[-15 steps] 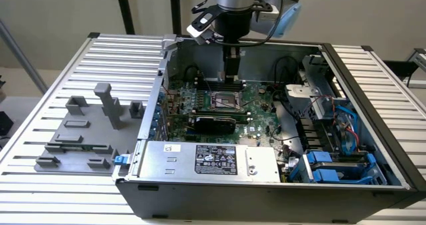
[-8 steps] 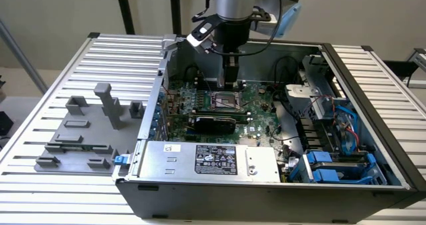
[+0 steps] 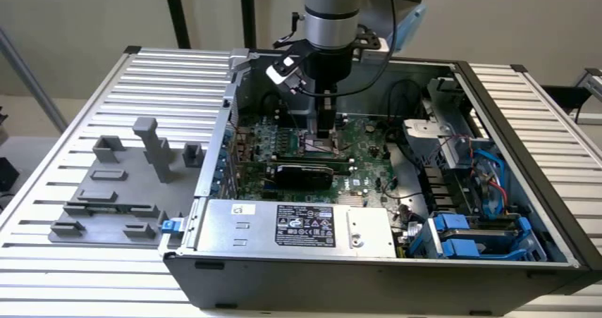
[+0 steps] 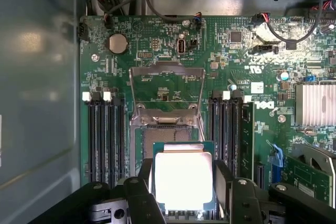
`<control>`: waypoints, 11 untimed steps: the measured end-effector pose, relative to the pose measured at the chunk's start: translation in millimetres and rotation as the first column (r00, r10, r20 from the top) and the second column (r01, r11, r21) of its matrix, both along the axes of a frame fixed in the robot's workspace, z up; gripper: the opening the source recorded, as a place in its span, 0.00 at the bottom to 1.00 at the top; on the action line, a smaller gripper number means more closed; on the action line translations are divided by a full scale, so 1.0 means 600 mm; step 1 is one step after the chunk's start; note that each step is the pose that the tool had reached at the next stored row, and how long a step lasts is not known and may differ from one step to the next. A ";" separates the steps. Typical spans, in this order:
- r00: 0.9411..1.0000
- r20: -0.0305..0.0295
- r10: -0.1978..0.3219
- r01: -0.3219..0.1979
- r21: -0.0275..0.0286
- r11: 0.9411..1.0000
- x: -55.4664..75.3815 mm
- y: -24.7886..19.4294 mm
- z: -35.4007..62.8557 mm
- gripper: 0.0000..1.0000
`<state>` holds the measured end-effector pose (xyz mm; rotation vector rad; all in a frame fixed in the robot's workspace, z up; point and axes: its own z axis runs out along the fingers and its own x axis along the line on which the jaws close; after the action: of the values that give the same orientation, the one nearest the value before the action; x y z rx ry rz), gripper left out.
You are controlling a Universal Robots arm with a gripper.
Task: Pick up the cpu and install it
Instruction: 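Place the cpu into insertion slot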
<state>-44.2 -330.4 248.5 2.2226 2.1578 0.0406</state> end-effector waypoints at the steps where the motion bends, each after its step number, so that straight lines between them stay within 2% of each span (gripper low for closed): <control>1: 1.000 0.000 0.000 0.000 0.001 1.000 0.000 0.0000 -0.003 0.55; 7: 1.000 0.001 -0.001 0.001 0.003 1.000 0.000 0.0011 -0.021 0.55; 11: 1.000 0.002 -0.001 0.001 0.003 1.000 0.001 0.0056 -0.032 0.55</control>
<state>-43.9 -327.0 229.2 2.2246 2.1570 0.0462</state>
